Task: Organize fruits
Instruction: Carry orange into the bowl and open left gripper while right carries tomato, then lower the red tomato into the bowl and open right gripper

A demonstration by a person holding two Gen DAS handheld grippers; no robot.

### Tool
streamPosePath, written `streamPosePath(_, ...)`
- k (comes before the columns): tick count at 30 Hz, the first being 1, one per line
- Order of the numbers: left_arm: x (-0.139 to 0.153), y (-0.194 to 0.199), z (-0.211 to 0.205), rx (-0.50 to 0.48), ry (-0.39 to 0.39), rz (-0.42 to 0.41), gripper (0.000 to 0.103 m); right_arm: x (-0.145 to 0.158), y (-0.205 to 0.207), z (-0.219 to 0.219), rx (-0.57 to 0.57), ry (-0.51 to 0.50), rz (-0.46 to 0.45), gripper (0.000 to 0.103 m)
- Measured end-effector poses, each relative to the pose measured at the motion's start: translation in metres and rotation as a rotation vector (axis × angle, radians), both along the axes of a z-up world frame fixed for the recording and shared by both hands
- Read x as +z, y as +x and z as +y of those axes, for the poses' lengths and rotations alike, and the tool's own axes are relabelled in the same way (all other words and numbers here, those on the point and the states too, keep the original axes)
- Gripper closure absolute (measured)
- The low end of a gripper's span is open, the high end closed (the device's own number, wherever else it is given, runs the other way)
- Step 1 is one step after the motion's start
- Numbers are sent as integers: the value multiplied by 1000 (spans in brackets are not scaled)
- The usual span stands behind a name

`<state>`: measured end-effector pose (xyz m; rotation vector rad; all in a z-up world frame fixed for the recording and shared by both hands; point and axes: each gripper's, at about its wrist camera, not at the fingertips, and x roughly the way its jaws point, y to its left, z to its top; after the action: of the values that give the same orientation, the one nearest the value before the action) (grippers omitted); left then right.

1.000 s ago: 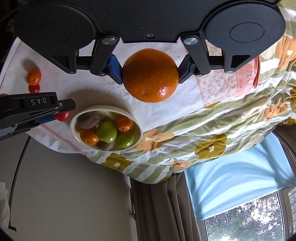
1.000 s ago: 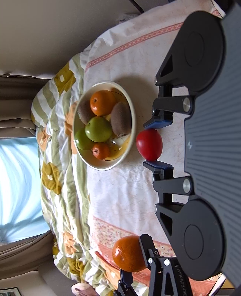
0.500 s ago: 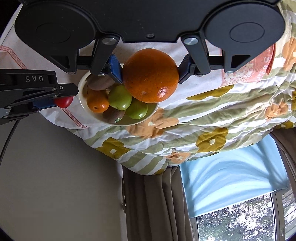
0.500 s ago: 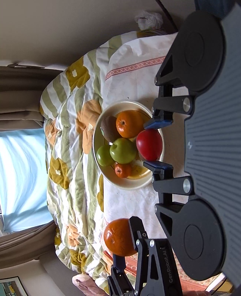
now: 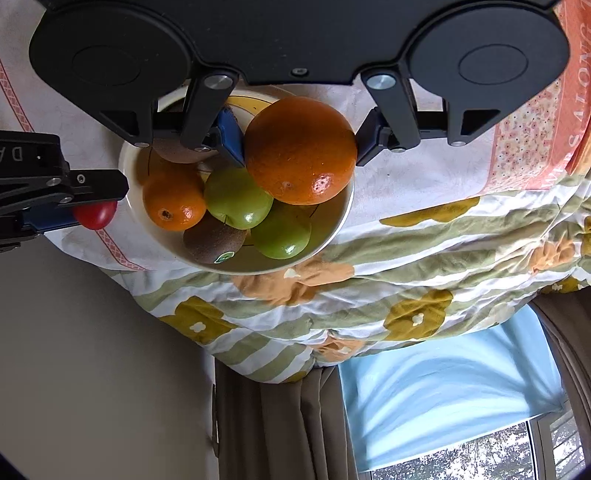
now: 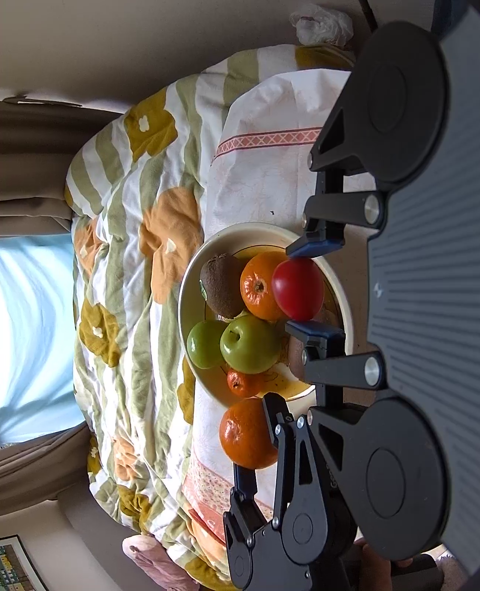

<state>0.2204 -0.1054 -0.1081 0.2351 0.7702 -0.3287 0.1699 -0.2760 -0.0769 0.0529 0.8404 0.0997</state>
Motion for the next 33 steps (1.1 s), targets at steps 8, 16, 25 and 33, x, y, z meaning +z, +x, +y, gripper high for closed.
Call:
streamPosePath(8,0,0,-5,4,-14,3,7,-5,13,-8,14,13,7,52)
streamPosePath(16,21,-12,3,6,-3,-29,2,2,23,-6,28,14,-9,52)
streamPosePath(25,30,-18,16,35,-34,-12,2,3,45,-1,61,13,-27,52)
streamPosePath(33,28,-13,22,76,-33,-1,2,-13,66,-14,39,15,-9,52)
